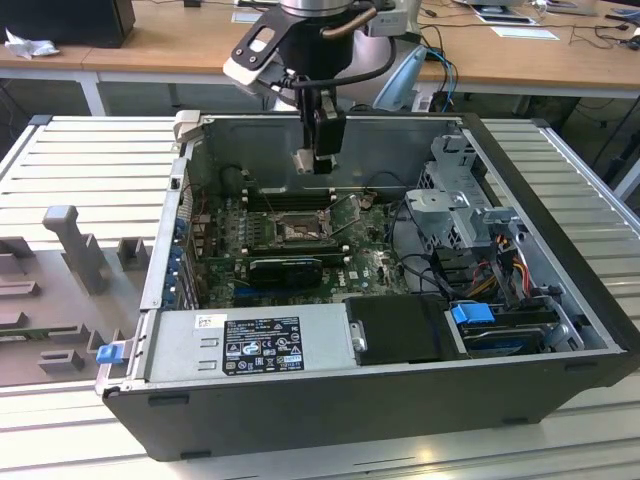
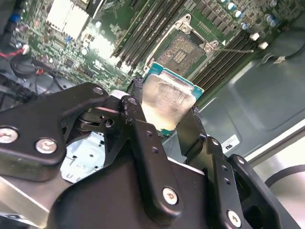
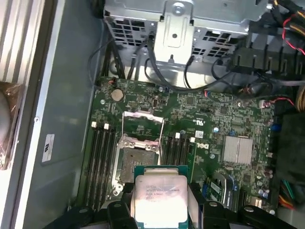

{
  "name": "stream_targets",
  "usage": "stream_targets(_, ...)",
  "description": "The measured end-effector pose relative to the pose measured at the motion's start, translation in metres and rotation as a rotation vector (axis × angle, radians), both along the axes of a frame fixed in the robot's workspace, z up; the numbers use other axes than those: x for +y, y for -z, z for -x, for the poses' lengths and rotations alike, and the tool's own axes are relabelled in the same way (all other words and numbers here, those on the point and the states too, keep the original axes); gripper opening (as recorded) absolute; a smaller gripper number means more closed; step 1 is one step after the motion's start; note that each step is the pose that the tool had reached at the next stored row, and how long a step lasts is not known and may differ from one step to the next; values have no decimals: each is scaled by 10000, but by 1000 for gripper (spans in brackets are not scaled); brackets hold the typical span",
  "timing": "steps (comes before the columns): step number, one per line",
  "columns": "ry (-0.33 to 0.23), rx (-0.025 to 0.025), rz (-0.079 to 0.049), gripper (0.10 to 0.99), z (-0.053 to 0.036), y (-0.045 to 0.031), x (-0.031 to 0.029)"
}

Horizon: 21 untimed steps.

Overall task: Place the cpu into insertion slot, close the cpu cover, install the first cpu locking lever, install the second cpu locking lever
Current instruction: 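Place the cpu into insertion slot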

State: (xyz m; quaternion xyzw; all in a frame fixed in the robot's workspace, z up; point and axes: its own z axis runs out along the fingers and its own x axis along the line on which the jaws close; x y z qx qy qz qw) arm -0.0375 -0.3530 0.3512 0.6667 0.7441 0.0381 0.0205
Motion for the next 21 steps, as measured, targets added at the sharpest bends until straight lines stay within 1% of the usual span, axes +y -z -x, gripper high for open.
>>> stream_targets(1, 119, 4, 0, 529, 0, 4, 0)
stream_targets(3, 578, 17, -1, 529, 0, 17, 0)
stream_targets(5, 894, 26, 0, 529, 0, 26, 0)
stream_targets(7, 1182, 28, -1, 529, 0, 33, 0)
stream_targets(8, 1468, 29, -2, 529, 0, 41, 0)
stream_targets(10, 1764, 32, -1, 529, 0, 48, 0)
stream_targets(13, 2277, 44, -1, 529, 0, 61, 0)
stream_targets(16, 2643, 89, 3, 529, 1, 71, 0)
stream_targets(19, 2780, 104, 3, 529, 0, 86, 0)
stream_targets(21, 2789, 111, 5, 529, 0, 117, 0)
